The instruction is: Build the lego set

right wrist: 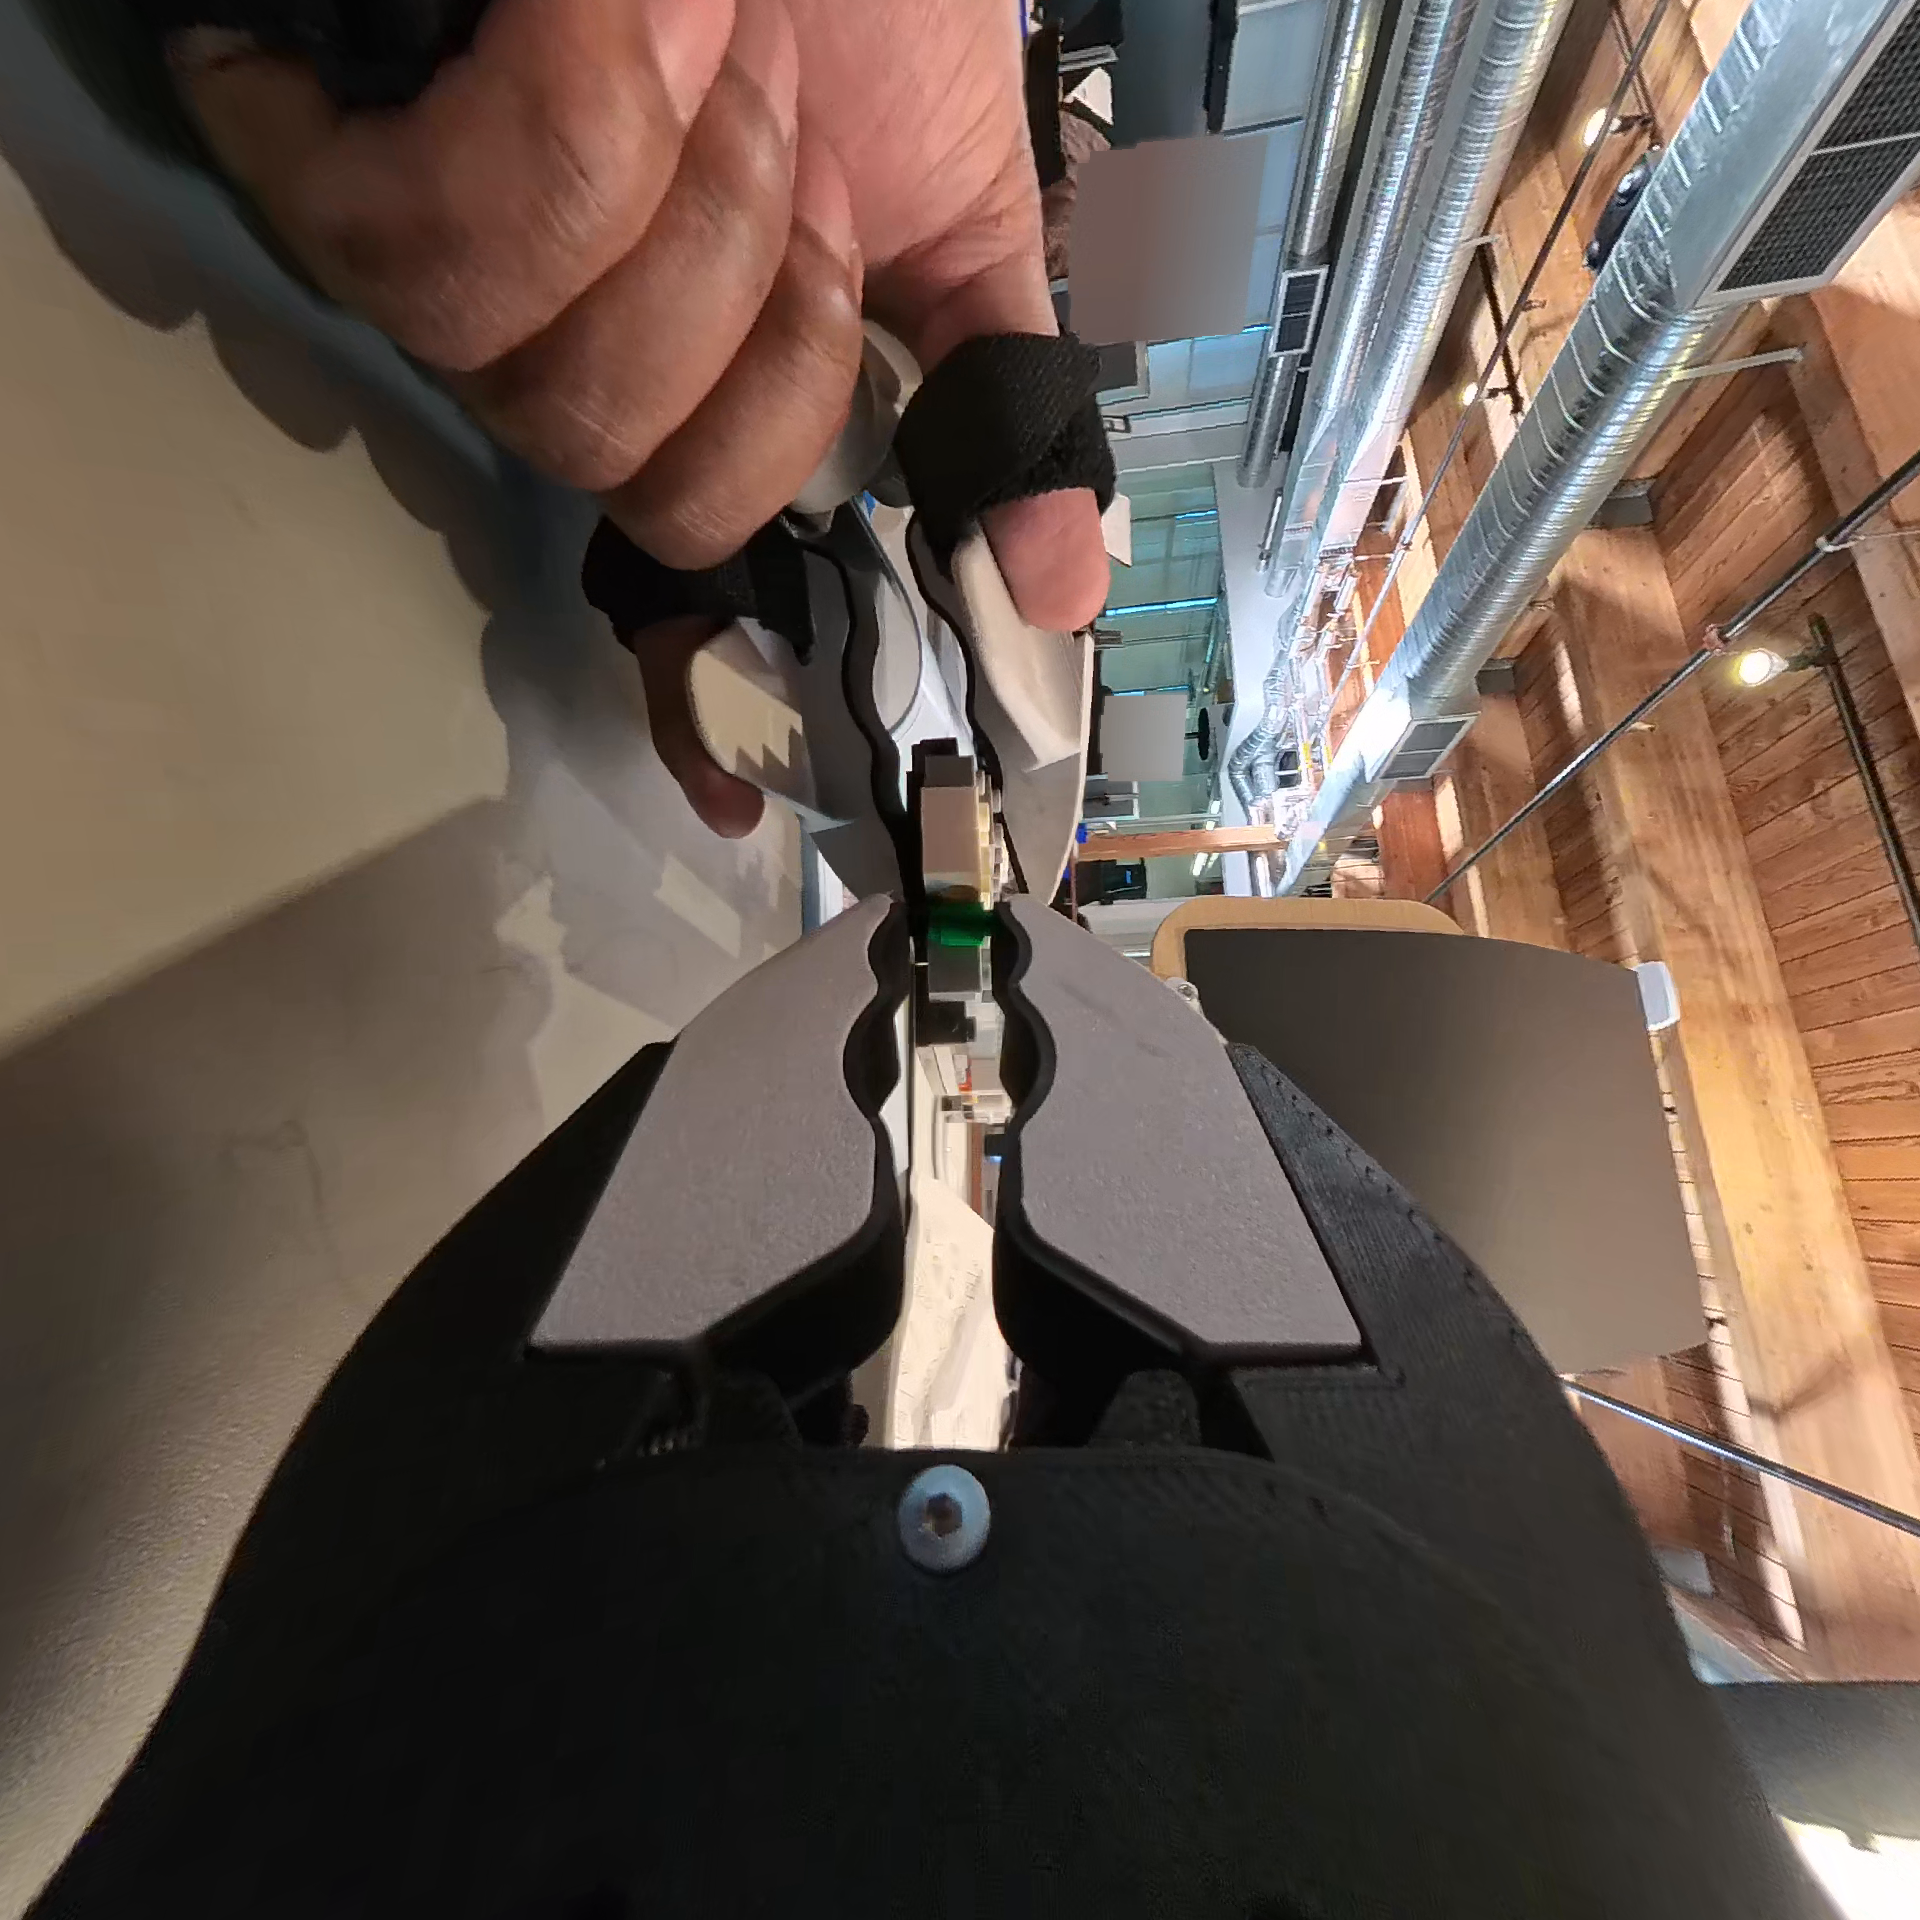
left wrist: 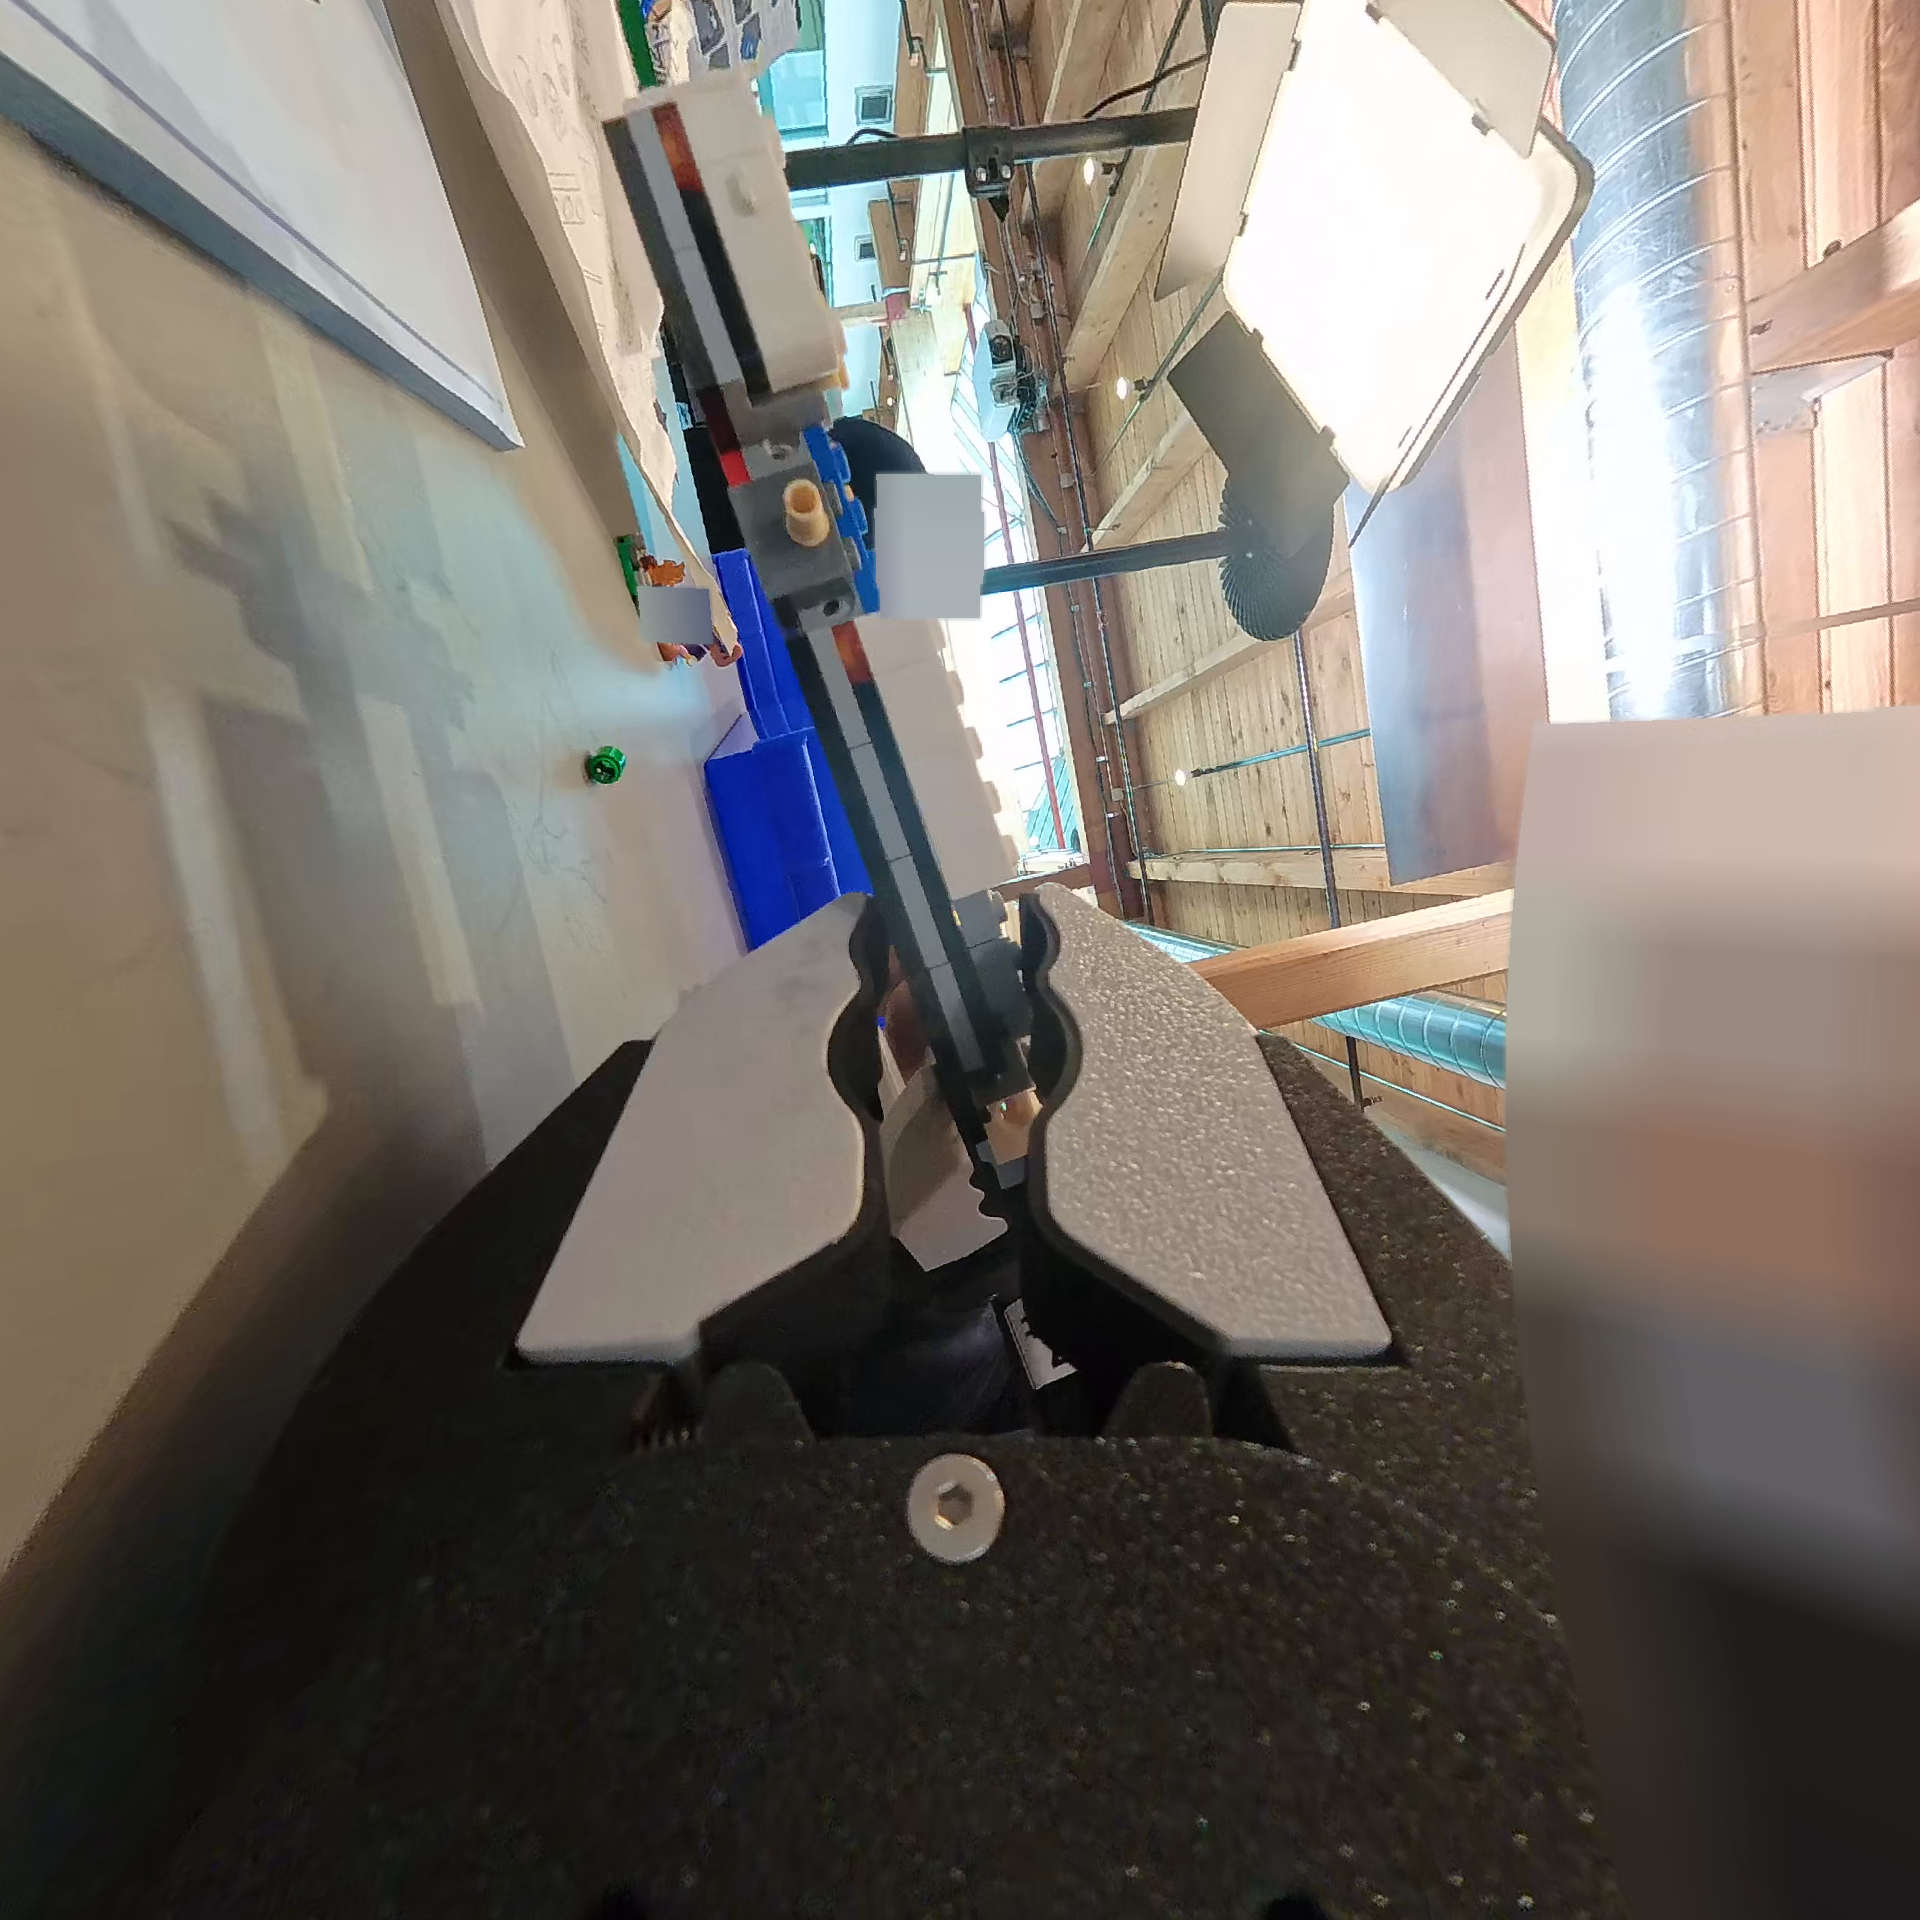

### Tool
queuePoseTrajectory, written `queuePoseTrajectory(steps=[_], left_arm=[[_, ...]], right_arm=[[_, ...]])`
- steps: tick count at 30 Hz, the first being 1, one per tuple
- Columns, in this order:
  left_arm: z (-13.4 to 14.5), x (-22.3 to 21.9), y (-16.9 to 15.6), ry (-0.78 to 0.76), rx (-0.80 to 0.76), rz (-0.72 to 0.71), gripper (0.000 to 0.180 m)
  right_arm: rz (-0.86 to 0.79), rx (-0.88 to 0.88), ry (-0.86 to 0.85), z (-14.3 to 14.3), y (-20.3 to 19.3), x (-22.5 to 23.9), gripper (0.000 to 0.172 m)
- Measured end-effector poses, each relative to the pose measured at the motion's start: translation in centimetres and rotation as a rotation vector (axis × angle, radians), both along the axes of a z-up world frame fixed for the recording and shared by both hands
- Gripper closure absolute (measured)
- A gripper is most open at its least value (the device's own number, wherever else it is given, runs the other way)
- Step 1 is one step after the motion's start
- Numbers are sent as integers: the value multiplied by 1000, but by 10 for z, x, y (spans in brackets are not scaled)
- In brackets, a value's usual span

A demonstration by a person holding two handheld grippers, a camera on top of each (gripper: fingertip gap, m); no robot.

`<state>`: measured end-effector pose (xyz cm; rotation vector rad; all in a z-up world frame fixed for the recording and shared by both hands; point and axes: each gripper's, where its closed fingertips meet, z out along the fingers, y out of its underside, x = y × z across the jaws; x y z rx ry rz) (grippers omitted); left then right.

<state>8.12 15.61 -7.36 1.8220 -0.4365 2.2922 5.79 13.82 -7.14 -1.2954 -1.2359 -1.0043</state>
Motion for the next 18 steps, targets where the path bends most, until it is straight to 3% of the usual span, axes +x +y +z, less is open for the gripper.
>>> queuePoseTrajectory(steps=[18], left_arm=[[-3,1,0,5,-44,-13,157]], right_arm=[[10,-12,51,-1,0,0,157]])
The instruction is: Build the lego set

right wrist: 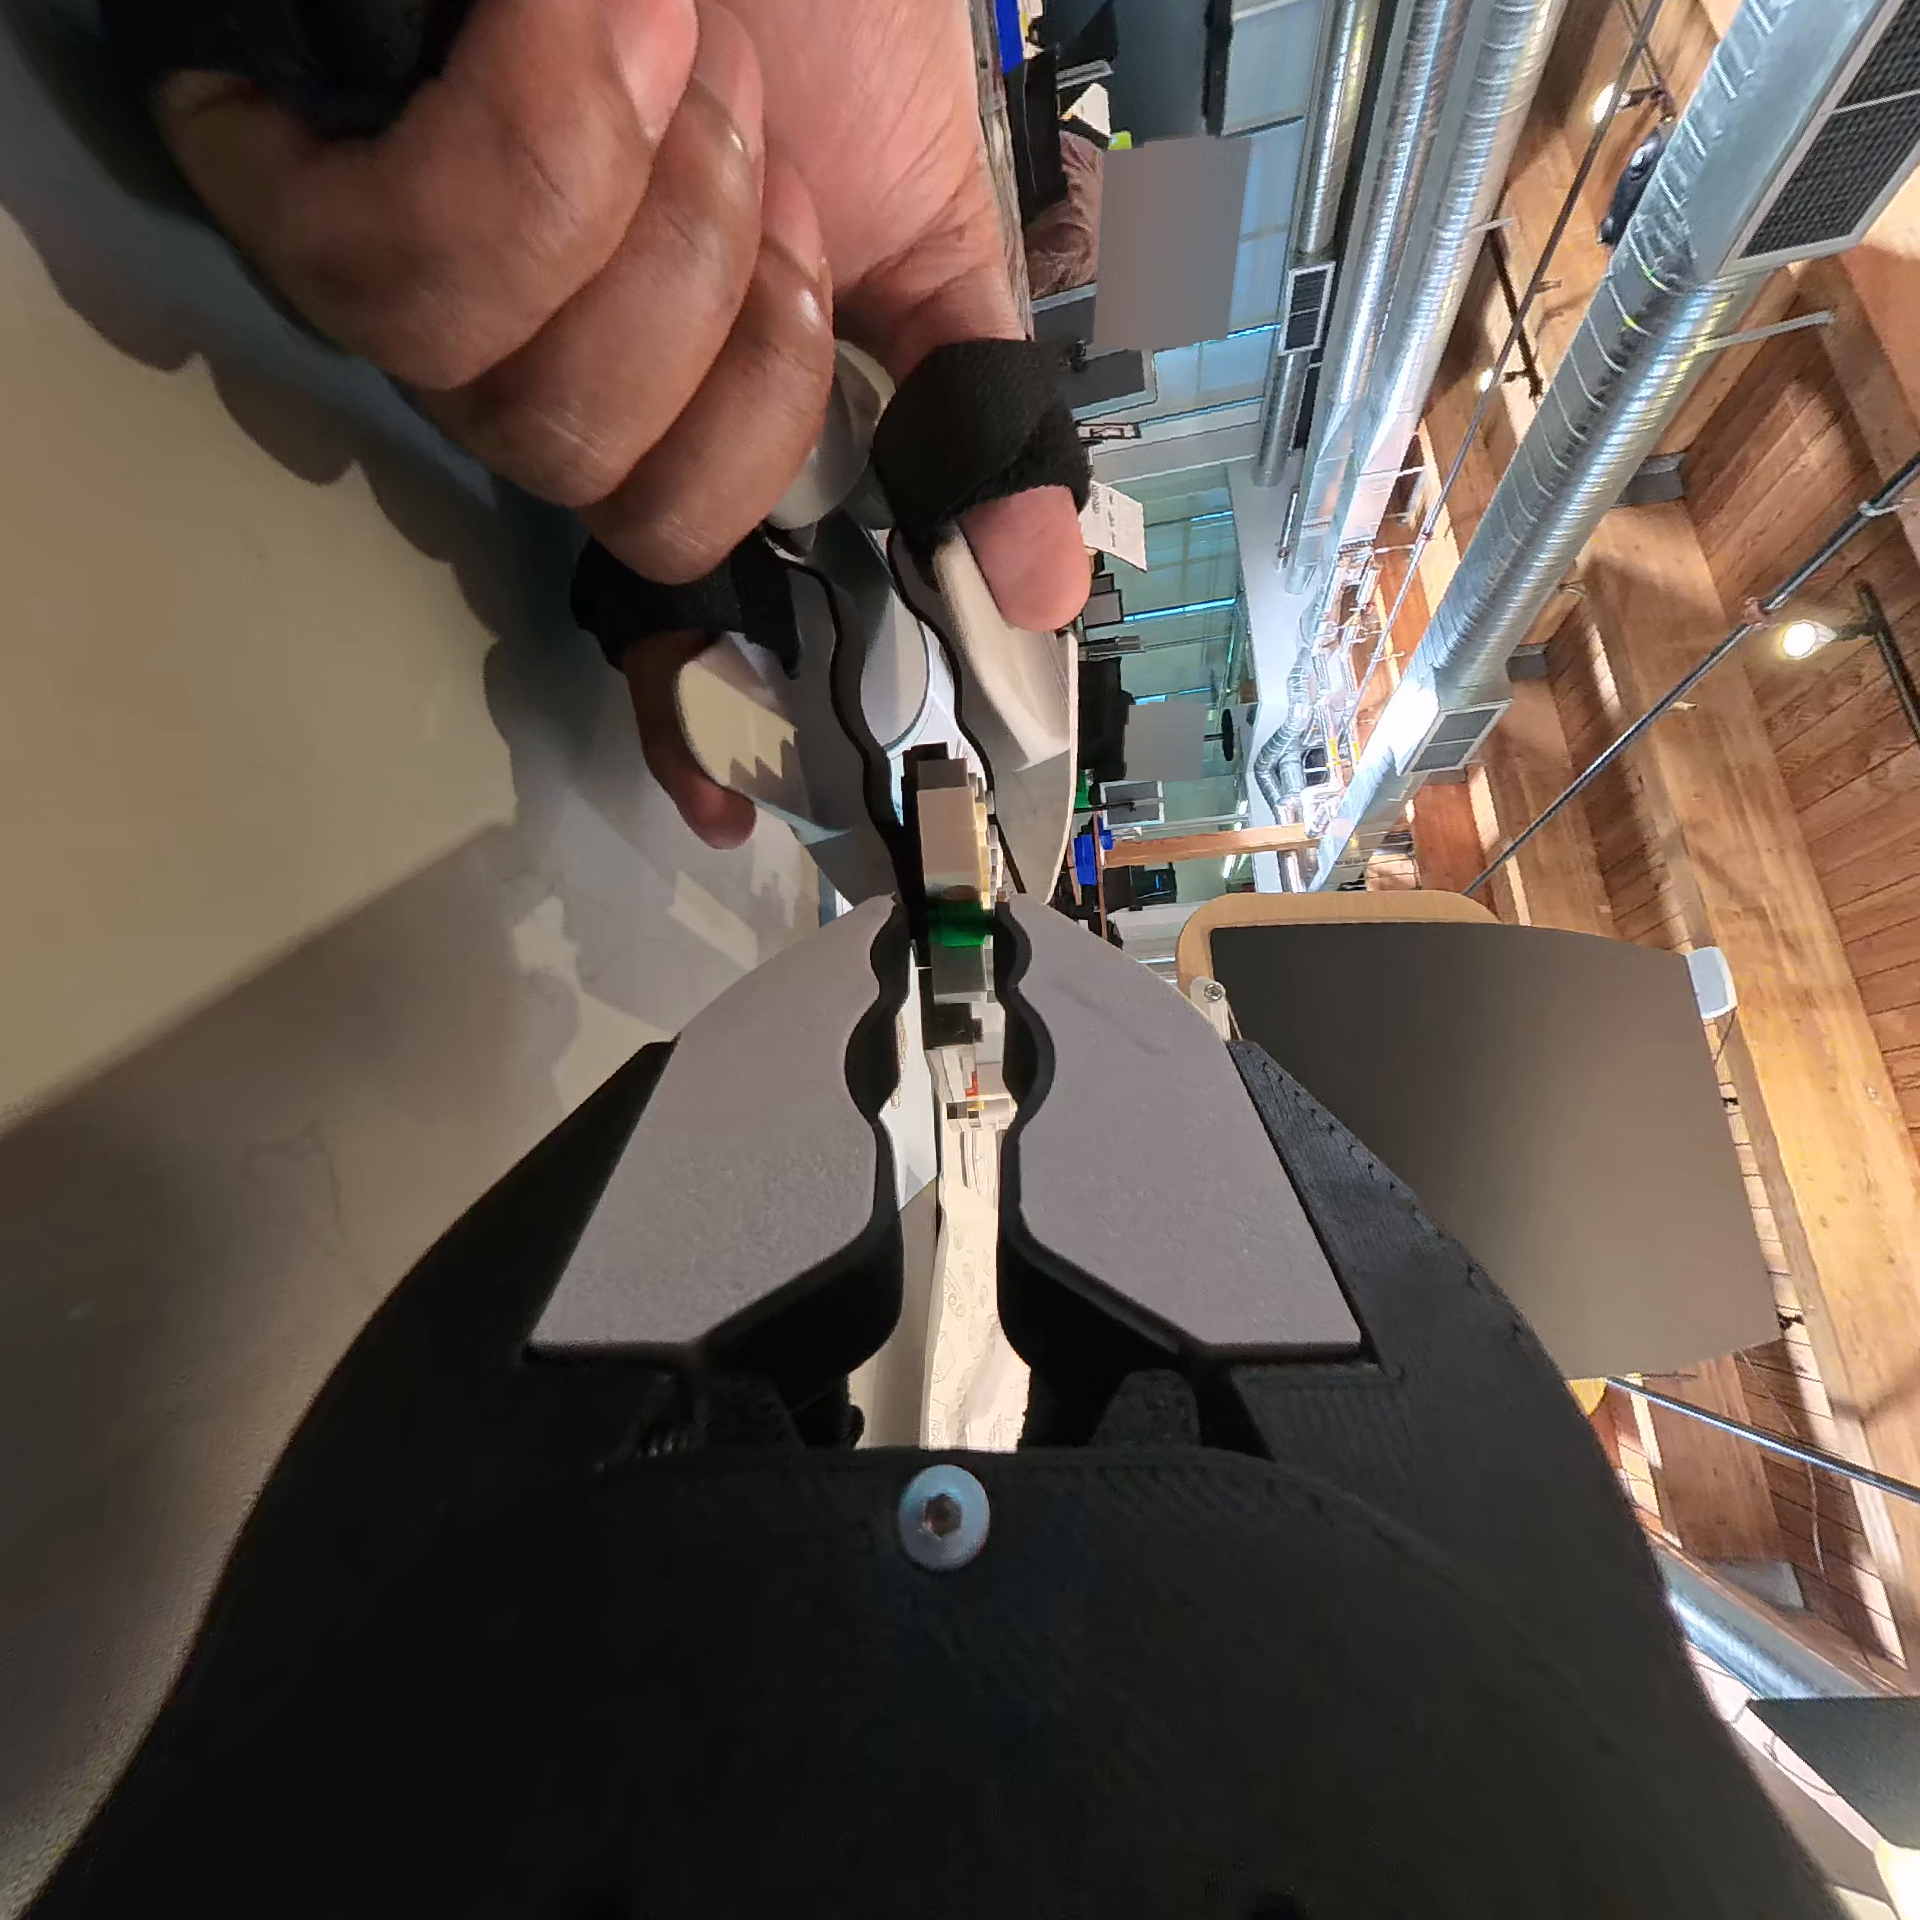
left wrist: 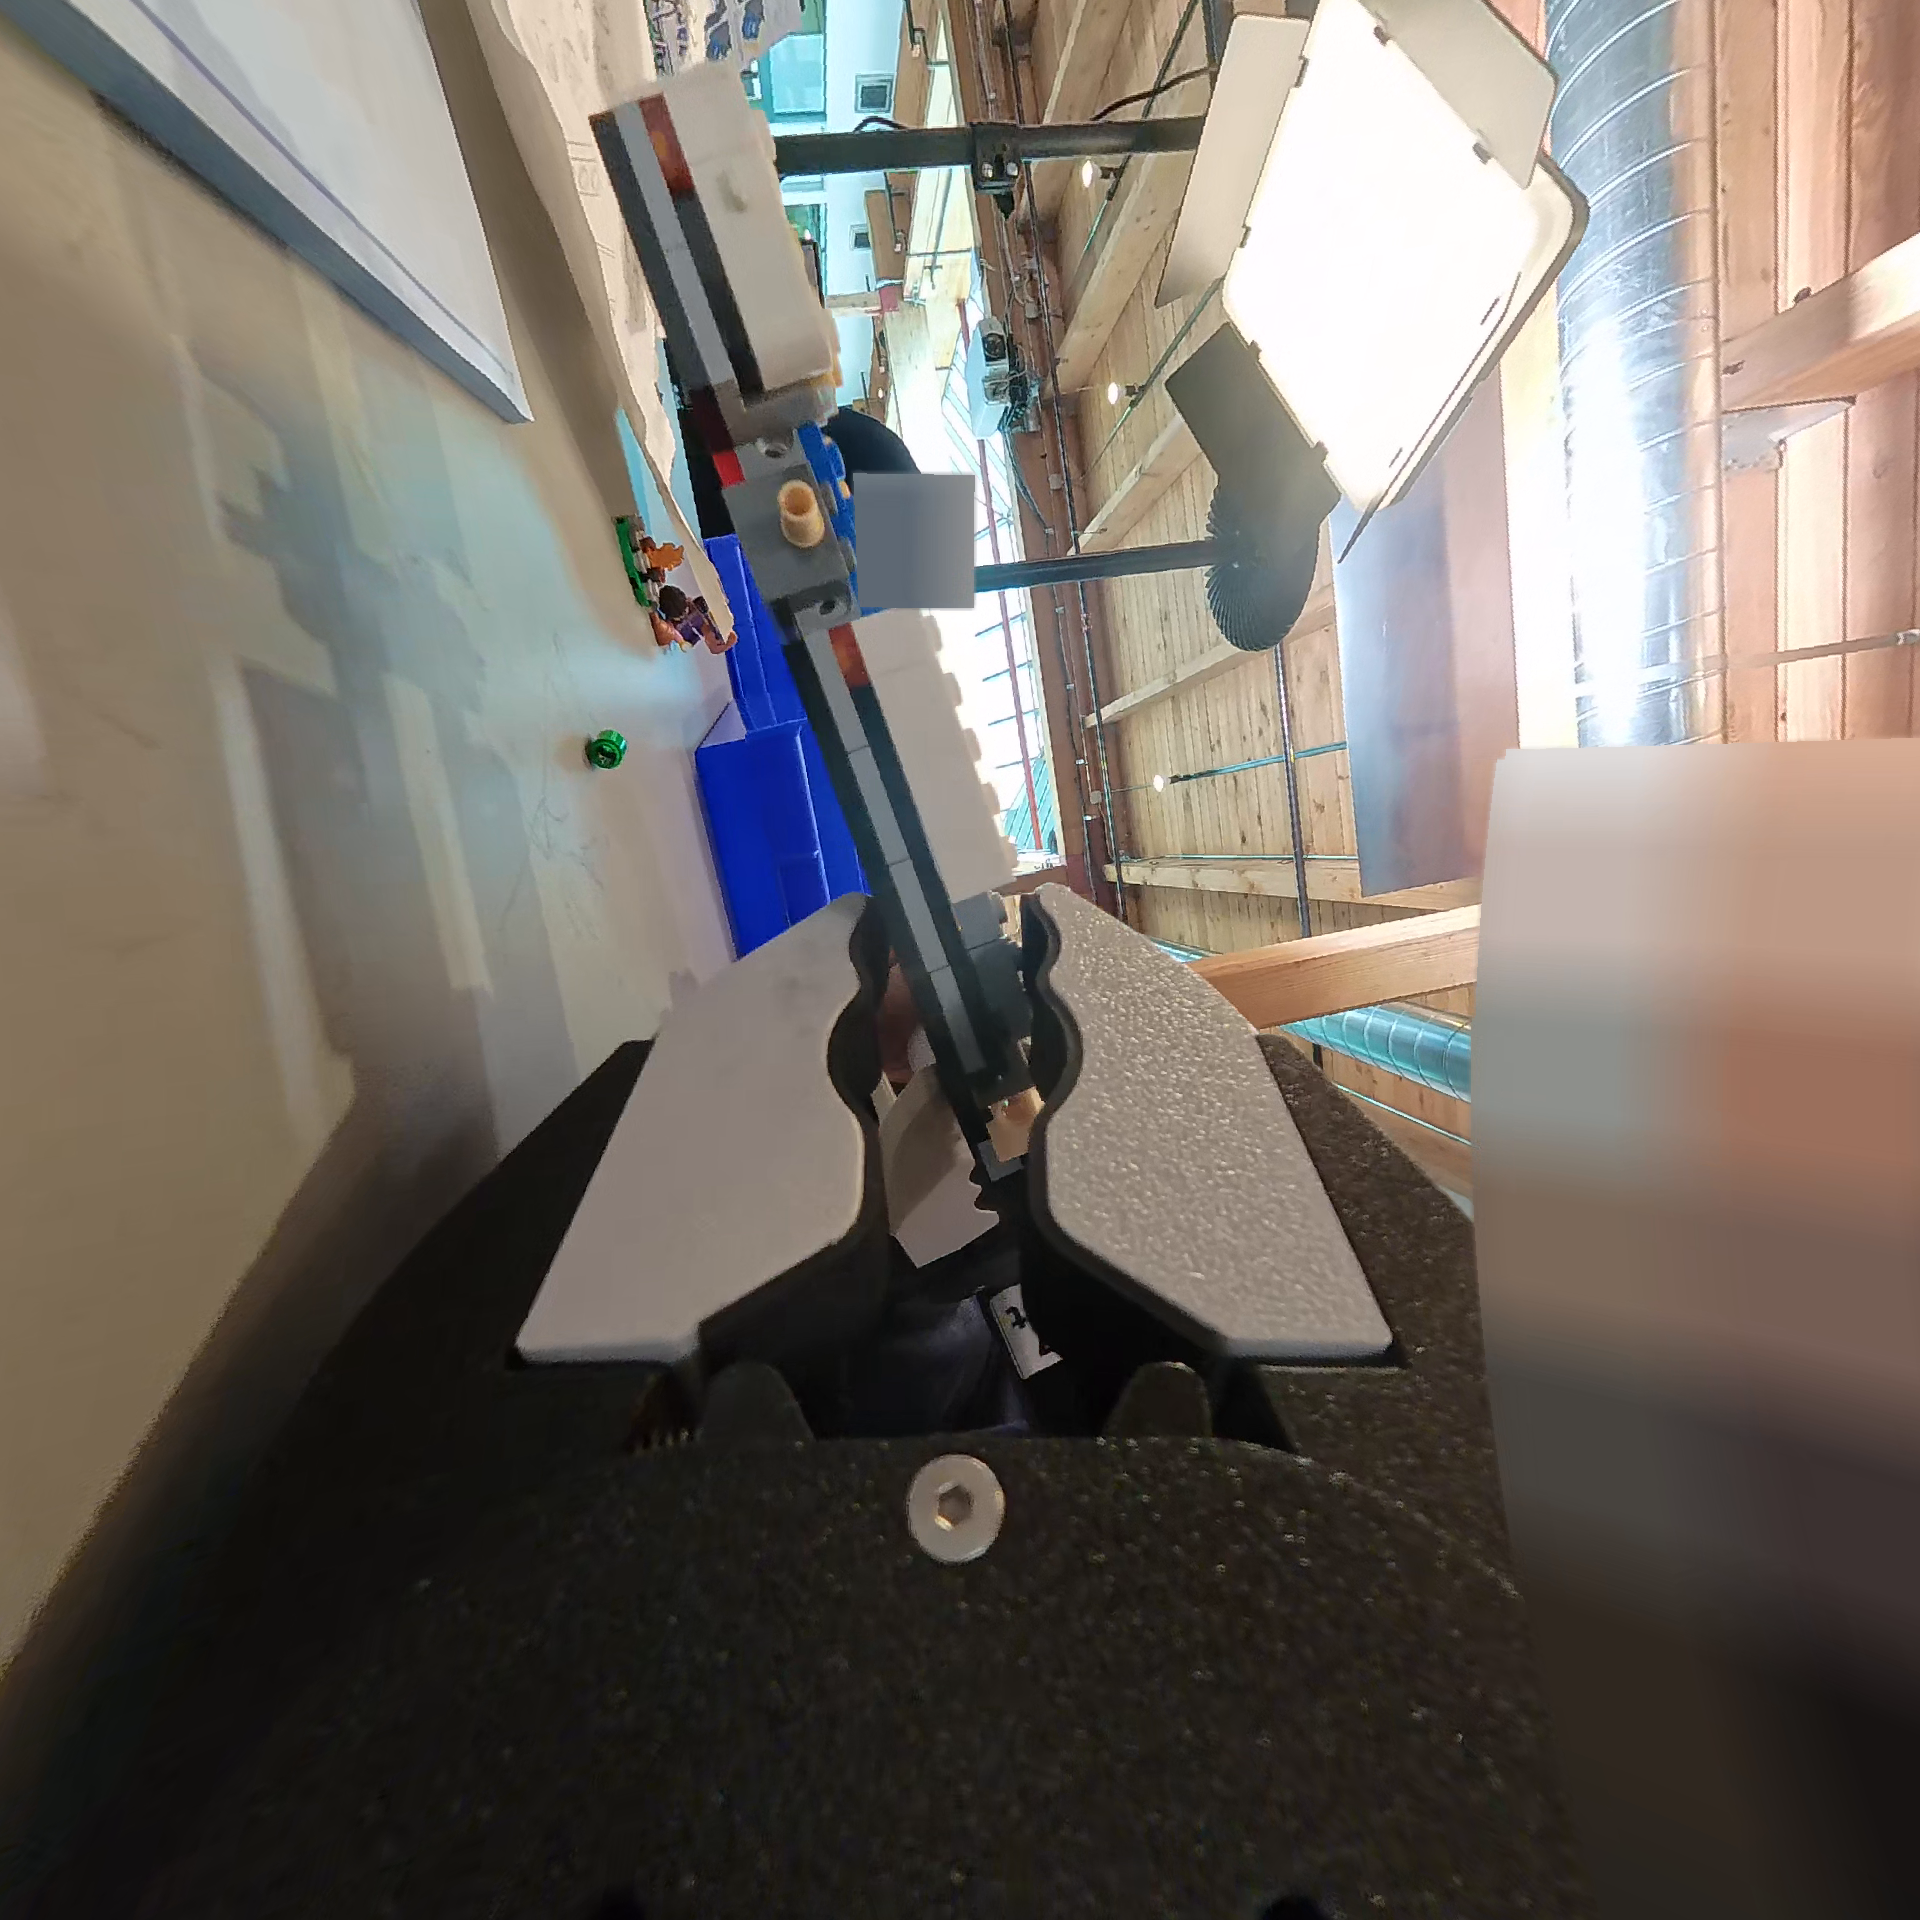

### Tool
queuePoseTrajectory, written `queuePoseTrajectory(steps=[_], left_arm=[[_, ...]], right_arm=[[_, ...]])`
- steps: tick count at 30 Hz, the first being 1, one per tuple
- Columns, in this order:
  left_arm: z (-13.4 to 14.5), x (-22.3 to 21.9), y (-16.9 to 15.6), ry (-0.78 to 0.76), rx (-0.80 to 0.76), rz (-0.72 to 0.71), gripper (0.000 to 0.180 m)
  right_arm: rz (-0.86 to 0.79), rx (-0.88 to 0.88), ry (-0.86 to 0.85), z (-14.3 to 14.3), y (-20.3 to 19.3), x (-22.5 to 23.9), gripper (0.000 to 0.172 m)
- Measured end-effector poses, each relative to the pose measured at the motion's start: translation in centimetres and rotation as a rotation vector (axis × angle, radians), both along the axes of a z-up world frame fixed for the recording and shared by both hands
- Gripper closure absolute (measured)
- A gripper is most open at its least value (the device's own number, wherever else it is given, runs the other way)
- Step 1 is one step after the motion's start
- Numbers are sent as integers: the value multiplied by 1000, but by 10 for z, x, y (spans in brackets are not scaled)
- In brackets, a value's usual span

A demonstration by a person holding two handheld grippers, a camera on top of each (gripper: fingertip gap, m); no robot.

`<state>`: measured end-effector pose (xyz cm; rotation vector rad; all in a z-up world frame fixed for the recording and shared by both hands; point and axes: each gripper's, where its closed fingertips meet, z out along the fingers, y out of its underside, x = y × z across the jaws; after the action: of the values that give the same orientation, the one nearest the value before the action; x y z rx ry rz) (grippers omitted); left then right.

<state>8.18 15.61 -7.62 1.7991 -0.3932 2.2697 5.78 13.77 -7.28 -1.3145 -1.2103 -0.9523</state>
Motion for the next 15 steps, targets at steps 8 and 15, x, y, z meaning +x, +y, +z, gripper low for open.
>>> queuePoseTrajectory(steps=[8,15], left_arm=[[1,0,2,-7,-40,0,157],[8,-2,6,-40,-71,11,157]], right_arm=[[-5,16,34,2,1,2,156],[3,21,85,6,0,0,151]])
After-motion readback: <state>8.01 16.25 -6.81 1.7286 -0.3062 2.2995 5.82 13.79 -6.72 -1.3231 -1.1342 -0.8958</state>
